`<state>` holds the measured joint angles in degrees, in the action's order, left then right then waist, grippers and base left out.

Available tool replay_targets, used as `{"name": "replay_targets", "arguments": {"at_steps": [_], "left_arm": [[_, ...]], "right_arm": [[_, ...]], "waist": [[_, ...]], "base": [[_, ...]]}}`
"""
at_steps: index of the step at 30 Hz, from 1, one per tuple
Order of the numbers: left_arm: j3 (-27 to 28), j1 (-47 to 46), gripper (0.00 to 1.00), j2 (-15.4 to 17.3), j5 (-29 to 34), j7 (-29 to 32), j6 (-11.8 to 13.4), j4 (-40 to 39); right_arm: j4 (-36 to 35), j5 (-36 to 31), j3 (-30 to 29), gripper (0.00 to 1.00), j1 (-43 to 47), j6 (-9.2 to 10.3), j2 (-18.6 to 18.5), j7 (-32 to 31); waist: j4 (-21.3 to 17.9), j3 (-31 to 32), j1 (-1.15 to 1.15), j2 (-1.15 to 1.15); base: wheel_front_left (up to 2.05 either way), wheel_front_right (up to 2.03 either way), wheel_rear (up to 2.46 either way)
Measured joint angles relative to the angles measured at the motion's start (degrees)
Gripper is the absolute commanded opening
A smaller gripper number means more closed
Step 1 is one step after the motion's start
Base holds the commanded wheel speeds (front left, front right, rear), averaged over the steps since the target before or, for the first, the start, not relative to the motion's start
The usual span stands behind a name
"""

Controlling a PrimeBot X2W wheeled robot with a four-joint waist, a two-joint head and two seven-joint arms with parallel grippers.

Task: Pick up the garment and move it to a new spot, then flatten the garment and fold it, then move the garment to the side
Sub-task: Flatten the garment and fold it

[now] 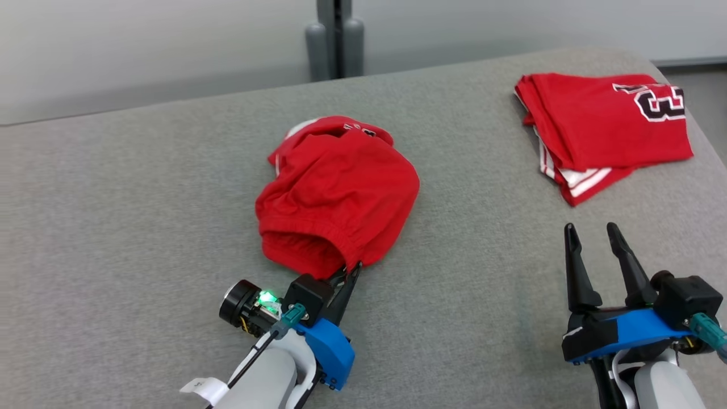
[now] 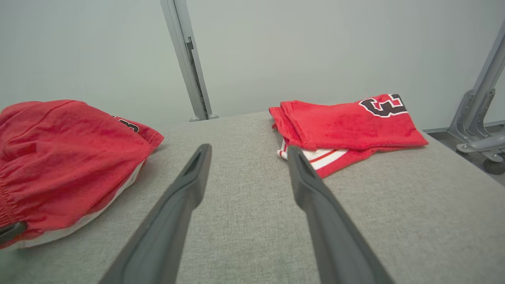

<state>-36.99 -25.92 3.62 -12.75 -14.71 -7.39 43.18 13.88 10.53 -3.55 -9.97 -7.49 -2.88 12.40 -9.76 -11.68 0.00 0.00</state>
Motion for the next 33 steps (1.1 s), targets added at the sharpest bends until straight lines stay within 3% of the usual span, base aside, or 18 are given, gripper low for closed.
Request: {"name": "replay_targets", "arguments": {"at_steps": [10,19,25,29,30,31,33], "left_arm": [[2.7,7.2,0.0,1.22,-2.41,-0.29,0.98,-13.62],[7.33,17.75,0.0,6.22,-5.66,-0.07,5.78,-23.75],[11.41,24.43,0.0,10.17,-8.27,1.03,9.13,-26.17],[12.45,25.92,0.02,11.34,-9.39,1.99,9.94,-25.48],[12.66,25.92,0.28,11.29,-9.5,1.94,10.05,-25.27],[12.72,25.91,1.0,11.25,-9.53,1.88,10.21,-25.08],[13.13,25.82,1.0,10.99,-9.39,1.13,10.62,-25.28]], "right_arm": [[0.01,-0.4,-0.36,1.0,2.85,0.0,-0.01,-1.14],[-0.19,-0.31,-0.47,1.0,4.66,0.0,0.02,-1.79],[-0.24,-0.22,-0.75,1.0,5.11,0.0,0.03,-2.07],[-0.15,-0.22,-0.76,1.0,5.19,0.0,0.02,-2.16],[-0.13,-0.22,-0.74,1.0,5.19,0.0,0.02,-2.19],[-0.11,-0.22,-0.67,1.0,5.18,0.0,0.03,-2.23],[-0.08,-0.23,-0.73,1.0,5.19,0.0,0.02,-2.24]], "waist": [[7.13,5.39,-0.01,0.0],[12.88,7.8,-0.01,0.0],[14.46,7.64,-0.01,0.0],[14.64,7.52,0.0,0.0],[14.63,7.54,0.0,0.0],[14.59,7.59,0.0,0.0],[14.5,7.74,-0.01,0.0]], "base": [[0.0,0.0,0.0],[0.0,0.0,0.0],[0.0,0.0,0.0],[0.0,0.0,0.0],[0.0,0.0,0.0],[0.0,0.0,0.0],[0.0,0.0,0.0]]}}
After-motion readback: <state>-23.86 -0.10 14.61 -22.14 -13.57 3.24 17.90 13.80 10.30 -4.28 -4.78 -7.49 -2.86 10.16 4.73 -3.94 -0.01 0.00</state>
